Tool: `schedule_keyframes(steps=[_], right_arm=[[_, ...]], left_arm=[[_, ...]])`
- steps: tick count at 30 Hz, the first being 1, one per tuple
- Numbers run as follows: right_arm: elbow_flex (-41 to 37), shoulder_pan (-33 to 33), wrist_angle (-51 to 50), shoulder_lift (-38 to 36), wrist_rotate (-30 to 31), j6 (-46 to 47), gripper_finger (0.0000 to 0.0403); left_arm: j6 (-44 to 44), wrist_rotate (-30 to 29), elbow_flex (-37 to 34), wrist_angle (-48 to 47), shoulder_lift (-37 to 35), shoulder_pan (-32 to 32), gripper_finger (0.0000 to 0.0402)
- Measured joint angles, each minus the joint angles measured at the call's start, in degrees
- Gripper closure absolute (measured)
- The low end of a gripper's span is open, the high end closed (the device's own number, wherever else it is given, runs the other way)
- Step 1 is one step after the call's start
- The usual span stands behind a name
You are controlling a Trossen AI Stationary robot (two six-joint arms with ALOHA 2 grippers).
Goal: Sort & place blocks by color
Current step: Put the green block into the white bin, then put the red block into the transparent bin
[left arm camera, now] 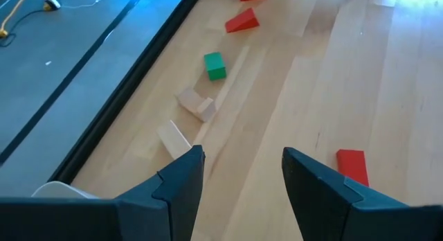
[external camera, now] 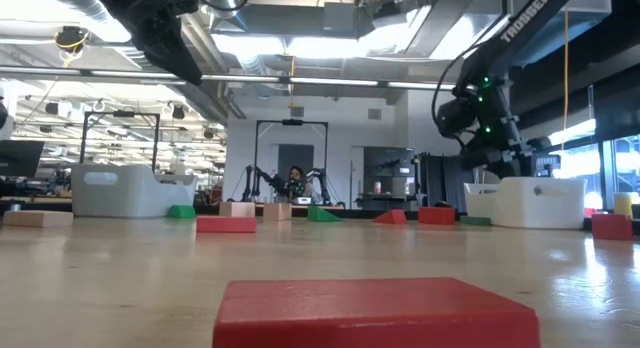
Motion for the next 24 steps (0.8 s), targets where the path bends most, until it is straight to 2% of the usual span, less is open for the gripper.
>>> schedule_keyframes(steps=[6, 11, 14, 24], right_arm=[[-0.7, 0.0, 2.3, 0.0, 0.0, -0.1, 0.0292], [-0.7, 0.0, 2.8, 0.0, 0.0, 0.0, 0.0210], [-0.7, 0.0, 2.8, 0.0, 0.0, 0.0, 0.0180], [1.2, 0.3, 1.5, 0.0, -1.3, -1.1, 0.0171]], left_arm=[[-1.2, 0.0, 0.0, -0.1, 0.0, 0.0, 0.0213], [-2.3, 0.0, 0.0, -0.4, 0.0, 0.0, 0.0213], [-2.3, 0.0, 0.0, -0.7, 0.0, 0.0, 0.0213], [-3.7, 0.0, 0.0, -0.8, 0.0, 0.0, 0.0213]])
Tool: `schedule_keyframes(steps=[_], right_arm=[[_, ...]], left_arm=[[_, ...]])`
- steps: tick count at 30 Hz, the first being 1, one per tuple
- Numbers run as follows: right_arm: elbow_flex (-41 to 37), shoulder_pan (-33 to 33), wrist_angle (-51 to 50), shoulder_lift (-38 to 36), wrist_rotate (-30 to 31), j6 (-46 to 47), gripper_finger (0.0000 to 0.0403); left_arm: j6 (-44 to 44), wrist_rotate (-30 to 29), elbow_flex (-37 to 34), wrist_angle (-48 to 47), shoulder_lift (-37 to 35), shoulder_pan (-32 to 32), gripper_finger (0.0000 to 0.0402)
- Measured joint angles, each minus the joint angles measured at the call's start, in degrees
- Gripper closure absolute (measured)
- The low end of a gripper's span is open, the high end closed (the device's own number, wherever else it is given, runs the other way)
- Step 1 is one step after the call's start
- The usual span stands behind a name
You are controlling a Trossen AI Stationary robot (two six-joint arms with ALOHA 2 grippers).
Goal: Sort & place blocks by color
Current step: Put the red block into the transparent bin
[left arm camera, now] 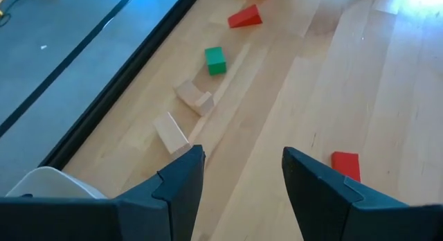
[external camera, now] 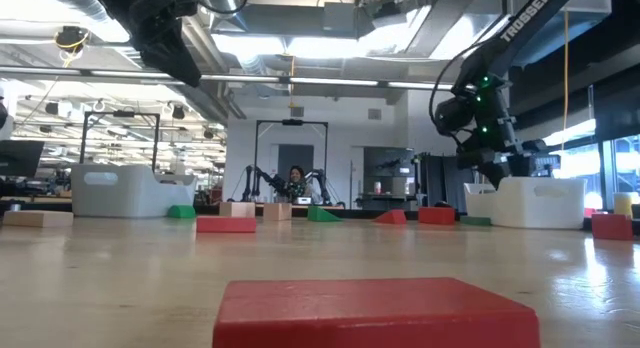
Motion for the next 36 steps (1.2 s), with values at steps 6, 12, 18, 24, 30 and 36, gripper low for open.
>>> schedule_keyframes(steps=[6, 12, 18, 24, 30, 36], right_arm=[[5.2, 3.0, -0.4, -2.9, -0.7, 0.0, 0.0171], [11.1, 9.7, -0.5, -8.7, -0.7, -0.4, 0.0171], [13.8, 18.6, 1.9, -15.2, -0.8, -3.2, 0.0170], [14.1, 26.9, 6.6, -20.5, -2.2, -3.5, 0.0170], [14.1, 32.5, 10.4, -24.1, -2.2, -3.7, 0.0170], [14.1, 37.1, 11.7, -25.6, -2.6, -6.6, 0.0170]], left_arm=[[4.8, 3.8, 0.0, -1.1, 0.0, 0.0, 0.0213], [4.9, 10.1, 0.0, -1.2, 0.0, 0.0, 0.0213], [6.3, 13.7, -0.1, -1.6, 3.6, -1.2, 0.0213], [7.8, 15.9, -0.1, -1.1, 10.1, -5.6, 0.0213], [6.1, 16.4, 0.0, 0.5, 15.7, -11.6, 0.0213], [4.6, 9.7, 0.0, 2.8, 20.1, -19.0, 0.0213]])
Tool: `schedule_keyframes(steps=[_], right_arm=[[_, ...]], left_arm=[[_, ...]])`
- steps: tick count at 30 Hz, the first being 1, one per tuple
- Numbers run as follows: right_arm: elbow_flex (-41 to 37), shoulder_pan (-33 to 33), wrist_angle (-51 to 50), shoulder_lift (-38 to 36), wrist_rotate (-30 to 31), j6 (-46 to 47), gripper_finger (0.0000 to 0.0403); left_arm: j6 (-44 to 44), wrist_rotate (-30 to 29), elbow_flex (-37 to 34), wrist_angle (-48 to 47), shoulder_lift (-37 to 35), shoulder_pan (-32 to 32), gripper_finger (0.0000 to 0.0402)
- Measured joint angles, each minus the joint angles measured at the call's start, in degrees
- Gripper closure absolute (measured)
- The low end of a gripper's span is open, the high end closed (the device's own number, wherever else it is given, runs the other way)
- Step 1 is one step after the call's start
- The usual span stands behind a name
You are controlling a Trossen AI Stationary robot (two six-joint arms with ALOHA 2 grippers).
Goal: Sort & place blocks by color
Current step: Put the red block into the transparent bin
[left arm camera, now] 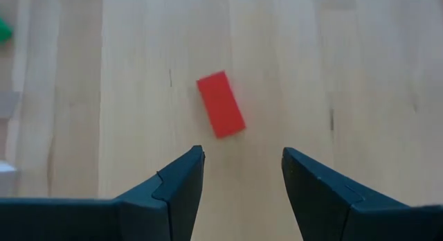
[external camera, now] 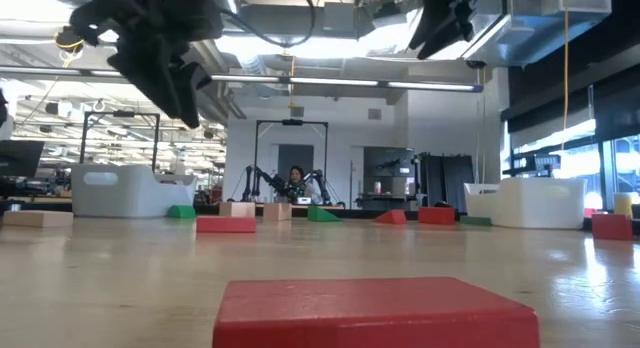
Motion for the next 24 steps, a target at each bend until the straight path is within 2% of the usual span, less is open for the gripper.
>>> schedule_keyframes(steps=[7, 13, 16, 24], right_arm=[[0.0, 4.8, -0.2, -0.1, -0.8, -6.7, 0.0170], [0.0, 8.0, -0.1, -0.1, -6.8, -10.5, 0.0170], [0.0, 9.5, 0.8, -0.1, -8.8, -11.8, 0.0170], [0.0, 12.3, 2.4, -0.1, -8.7, -11.9, 0.0170]], left_arm=[[-8.8, -6.8, 0.0, 8.9, 5.8, -4.4, 0.0213], [-12.4, -12.4, 0.1, 12.3, 12.1, -6.7, 0.0213], [-13.4, -12.4, 0.1, 14.3, 15.3, -7.2, 0.0213], [-14.7, -13.2, 0.0, 18.9, 22.5, -7.2, 0.0213]])
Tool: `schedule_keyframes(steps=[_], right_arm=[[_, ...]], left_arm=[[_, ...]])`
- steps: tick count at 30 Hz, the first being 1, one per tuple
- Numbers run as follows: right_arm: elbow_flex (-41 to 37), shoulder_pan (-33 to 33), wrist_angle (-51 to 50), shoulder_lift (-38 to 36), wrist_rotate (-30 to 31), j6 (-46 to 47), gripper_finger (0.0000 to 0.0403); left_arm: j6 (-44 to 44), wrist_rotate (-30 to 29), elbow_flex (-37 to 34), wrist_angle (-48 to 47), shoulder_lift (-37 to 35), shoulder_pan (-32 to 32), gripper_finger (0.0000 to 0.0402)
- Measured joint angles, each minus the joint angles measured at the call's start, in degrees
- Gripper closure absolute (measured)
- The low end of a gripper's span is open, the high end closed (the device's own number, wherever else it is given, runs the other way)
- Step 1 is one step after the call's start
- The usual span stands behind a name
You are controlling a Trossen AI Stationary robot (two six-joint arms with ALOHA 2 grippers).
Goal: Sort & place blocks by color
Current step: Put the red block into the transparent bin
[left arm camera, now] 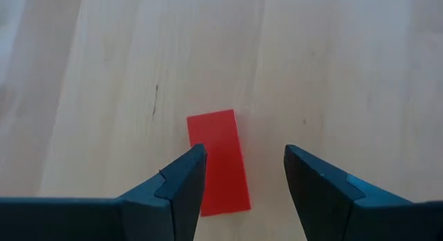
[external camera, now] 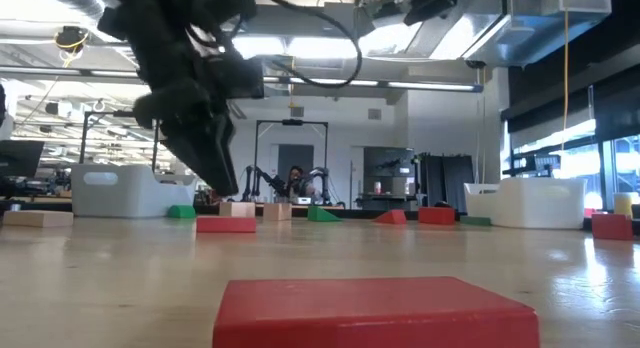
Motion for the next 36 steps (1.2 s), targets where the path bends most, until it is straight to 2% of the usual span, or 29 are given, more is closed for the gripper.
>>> schedule_keyframes(steps=[7, 12, 21, 31, 36], right_arm=[[0.0, 0.6, 0.1, 0.0, 0.0, 0.1, 0.0170], [0.0, 0.6, 0.5, 0.0, 0.1, 0.1, 0.0170], [0.0, 0.6, 0.5, 0.0, 0.1, 0.2, 0.0170], [0.0, 0.6, 0.5, 0.0, 0.1, 0.3, 0.0170], [0.0, 0.6, 0.5, 0.0, 0.1, 0.3, 0.0170]], left_arm=[[-0.4, -4.4, 0.0, 0.3, 2.4, 0.2, 0.0213], [-0.4, -2.2, 0.0, 0.5, 4.7, 0.8, 0.0213], [-0.5, -2.4, 0.2, 1.8, 7.8, 0.9, 0.0213], [-0.2, -2.5, 0.1, 2.0, 8.1, 0.9, 0.0214], [-0.1, -2.1, 0.1, 1.4, 8.1, 0.9, 0.0243]])
